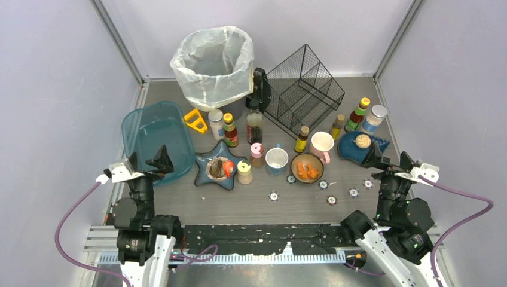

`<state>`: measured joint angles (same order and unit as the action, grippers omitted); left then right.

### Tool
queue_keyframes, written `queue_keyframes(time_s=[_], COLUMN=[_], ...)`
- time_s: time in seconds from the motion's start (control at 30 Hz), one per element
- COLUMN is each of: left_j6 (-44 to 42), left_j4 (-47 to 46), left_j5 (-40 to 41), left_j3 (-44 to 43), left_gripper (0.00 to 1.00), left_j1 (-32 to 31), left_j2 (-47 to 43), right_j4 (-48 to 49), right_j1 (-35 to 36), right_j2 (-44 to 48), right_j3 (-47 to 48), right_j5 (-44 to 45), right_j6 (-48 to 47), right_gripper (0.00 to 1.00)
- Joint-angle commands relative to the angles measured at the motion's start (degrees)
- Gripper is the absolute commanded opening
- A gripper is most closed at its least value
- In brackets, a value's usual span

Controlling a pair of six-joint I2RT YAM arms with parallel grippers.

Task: Clear the kitchen counter

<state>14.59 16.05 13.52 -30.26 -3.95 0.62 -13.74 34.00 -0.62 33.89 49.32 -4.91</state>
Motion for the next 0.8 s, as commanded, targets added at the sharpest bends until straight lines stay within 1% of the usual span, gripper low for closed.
queue_keyframes(time_s=[0.0, 0.1, 0.17, 0.27, 0.3, 0.33, 0.37, 0.4, 0.47, 0.53, 0.6, 0.67, 0.77], left_j6=[-0.03, -0.21, -0.19, -0.74, -0.93, -1.01, -1.03, -0.97, -1.04, -1.14, -1.23, -1.15, -0.95], left_j4=[-3.69, -2.62, -1.99, -1.52, -1.46, -1.18, -1.0, -0.76, -0.25, 0.78, 2.04, 3.11, 4.59], left_j5=[-1.09, -0.08, 0.47, 0.56, 0.55, 0.59, 0.56, 0.48, 0.29, 0.24, 0.21, 0.13, -1.25], left_j3=[0.12, 0.04, 0.09, 0.2, 0.08, 0.03, 0.03, -0.04, -0.09, -0.34, -0.66, -1.05, -1.53], left_gripper=[0.99, 0.99, 0.99, 0.99, 0.99, 0.99, 0.99, 0.99, 0.99, 0.99, 0.99, 0.99, 0.99], left_j1=[0.47, 0.47, 0.49, 0.42, 0.43, 0.12, -0.05, -0.36, -0.66, -1.0, -1.35, -1.92, -2.61], left_j2=[-4.95, -6.17, -7.61, -8.65, -8.81, -8.99, -9.24, -9.54, -10.21, -10.67, -10.93, -11.08, -10.75], right_j4=[1.71, 2.09, 2.09, -0.35, -0.91, -1.83, -2.18, -2.66, -3.44, -4.92, -6.45, -7.09, -5.12], right_j1=[-0.12, -0.13, -0.15, -0.16, -0.16, -0.12, -0.15, -0.16, -0.16, -0.17, -0.16, -0.16, -0.16], right_j2=[0.35, -0.06, -3.89, -10.83, -14.81, -16.67, -20.44, -22.22, -30.11, -34.17, -41.94, -47.24, -53.02], right_j3=[0.85, 1.89, 3.27, 8.45, 10.91, 12.02, 13.97, 14.83, 17.6, 21.07, 24.72, 27.94, 31.18], right_j5=[1.12, 1.67, -0.02, -3.69, -6.16, -7.53, -10.48, -14.14, -18.84, -23.12, -27.37, -31.99, -39.27], right_j6=[1.43, 3.86, 4.67, 7.23, 7.52, 8.11, 8.52, 8.65, 9.43, 10.14, 9.8, 8.66, 6.14], right_gripper=[0.95, 0.95, 0.95, 0.95, 0.95, 0.95, 0.95, 0.95, 0.95, 0.95, 0.95, 0.95, 0.95])
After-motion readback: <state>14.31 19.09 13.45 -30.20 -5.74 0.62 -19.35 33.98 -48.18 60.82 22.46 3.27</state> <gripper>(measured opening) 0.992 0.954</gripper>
